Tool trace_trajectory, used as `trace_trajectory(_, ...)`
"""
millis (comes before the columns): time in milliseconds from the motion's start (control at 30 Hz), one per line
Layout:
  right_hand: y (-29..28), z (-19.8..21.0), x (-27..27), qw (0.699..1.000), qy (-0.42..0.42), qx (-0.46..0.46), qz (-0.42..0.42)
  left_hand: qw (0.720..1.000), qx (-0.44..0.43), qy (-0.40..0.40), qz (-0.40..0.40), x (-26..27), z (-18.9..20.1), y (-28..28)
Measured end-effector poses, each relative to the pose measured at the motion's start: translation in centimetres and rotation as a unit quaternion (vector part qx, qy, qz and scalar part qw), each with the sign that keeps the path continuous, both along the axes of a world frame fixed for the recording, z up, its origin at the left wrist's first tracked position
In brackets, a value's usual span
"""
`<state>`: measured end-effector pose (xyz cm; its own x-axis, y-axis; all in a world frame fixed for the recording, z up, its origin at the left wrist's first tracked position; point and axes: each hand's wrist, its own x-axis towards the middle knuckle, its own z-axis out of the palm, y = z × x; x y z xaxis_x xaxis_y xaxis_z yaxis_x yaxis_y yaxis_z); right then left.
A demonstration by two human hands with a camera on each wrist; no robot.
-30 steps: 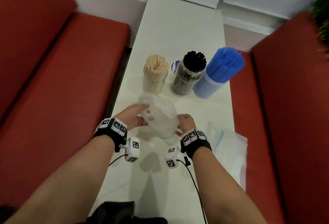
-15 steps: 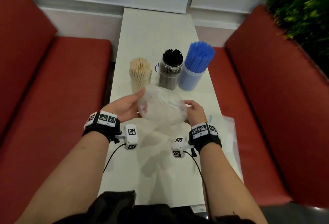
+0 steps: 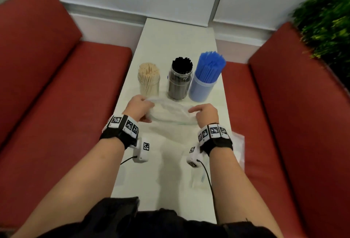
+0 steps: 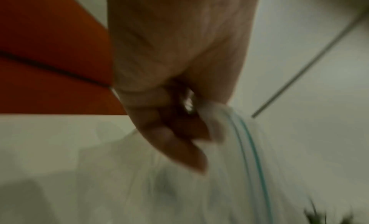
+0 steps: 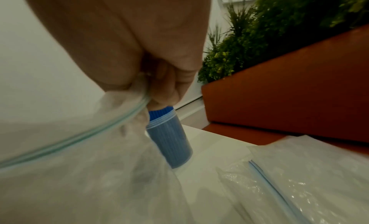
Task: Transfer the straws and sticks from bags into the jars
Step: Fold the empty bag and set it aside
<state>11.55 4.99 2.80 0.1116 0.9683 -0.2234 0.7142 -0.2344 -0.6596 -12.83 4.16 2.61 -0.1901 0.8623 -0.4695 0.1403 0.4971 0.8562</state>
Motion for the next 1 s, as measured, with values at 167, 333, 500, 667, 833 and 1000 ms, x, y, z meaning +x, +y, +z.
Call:
trace_trajectory(167,0.4,-0.6,0.9,0.984,-0.142,-0.024,0.100,0.936,-0.021,-0.283,-0.206,1.7,2.4,-1.1)
trace_trajectory(333,0.2,0.3,2.9,0.988,0.021,0.006,0.155,0.949,0.019,-0.300,-0.096,2.2,2.7,-1.3)
trace_trajectory(500,0.9,2.2,4.1,0.993,-0.090,0.046,0.063,0.995,-0.003,0.092,0.040,3.1,1.0,-1.2)
trace_trajectory(667,1.2,4.4,1.1,0.976,-0.174,0.019,0.131,0.922,0.023,0.383,-0.051,5.3,1.3,-1.8)
trace_trajectory(833,1.3,8.0,-1.2,0.951,-0.233,0.052,0.194,0.927,0.261,0.200,-0.180,7.4,4.2,-1.0)
trace_trajectory(1000,0.0,10.4,-1.7,0.941,0.226,-0.054,0.247,0.937,0.173,-0.198,-0.230,8.7,4.5,-1.7)
